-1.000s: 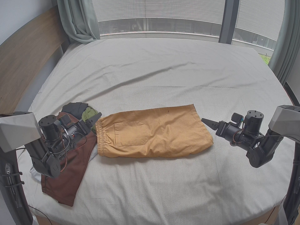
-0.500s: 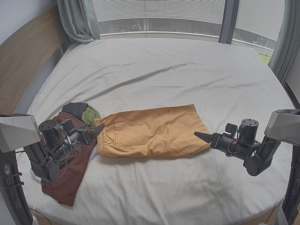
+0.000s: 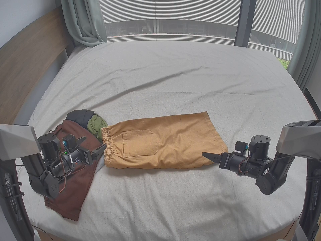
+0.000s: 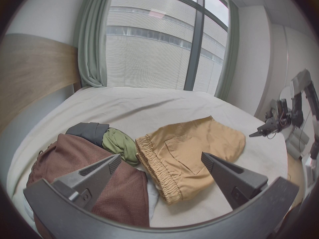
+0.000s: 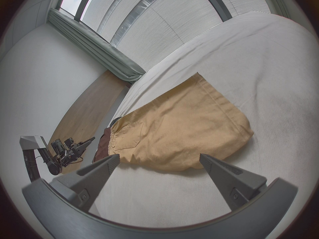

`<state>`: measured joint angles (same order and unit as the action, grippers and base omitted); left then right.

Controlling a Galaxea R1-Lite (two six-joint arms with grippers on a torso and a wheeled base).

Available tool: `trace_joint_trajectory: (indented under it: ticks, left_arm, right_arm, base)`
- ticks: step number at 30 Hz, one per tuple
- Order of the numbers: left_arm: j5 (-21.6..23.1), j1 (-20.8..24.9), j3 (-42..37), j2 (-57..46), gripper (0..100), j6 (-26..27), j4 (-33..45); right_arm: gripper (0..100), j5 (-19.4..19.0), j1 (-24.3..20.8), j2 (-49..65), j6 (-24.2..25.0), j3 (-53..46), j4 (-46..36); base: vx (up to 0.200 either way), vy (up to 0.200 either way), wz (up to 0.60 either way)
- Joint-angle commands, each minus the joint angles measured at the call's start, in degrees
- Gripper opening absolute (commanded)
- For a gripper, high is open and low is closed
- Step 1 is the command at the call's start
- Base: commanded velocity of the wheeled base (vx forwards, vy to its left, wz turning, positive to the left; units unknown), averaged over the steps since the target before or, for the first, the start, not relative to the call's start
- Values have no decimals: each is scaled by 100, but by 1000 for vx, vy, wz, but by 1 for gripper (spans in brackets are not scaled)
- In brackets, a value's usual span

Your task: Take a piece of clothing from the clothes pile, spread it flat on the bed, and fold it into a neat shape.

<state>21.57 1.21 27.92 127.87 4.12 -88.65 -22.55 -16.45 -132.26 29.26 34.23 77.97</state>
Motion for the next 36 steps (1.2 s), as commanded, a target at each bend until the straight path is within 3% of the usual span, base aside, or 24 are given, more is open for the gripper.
trace_joint_trajectory:
  ticks: [1,31,36]
  left_arm:
    - [41,-86,-6,142,100,63,-3]
    - [32,-94,-23,177,100,63,-3]
    - [32,-94,-23,177,100,63,-3]
  right_arm:
    - [100,-4,-34,-266,1,13,8]
    - [100,295,-236,-1399,80,936,271]
    - [100,348,-368,-1408,432,1051,271]
  base:
    - [0,0,0]
    - [0,0,0]
    - [0,0,0]
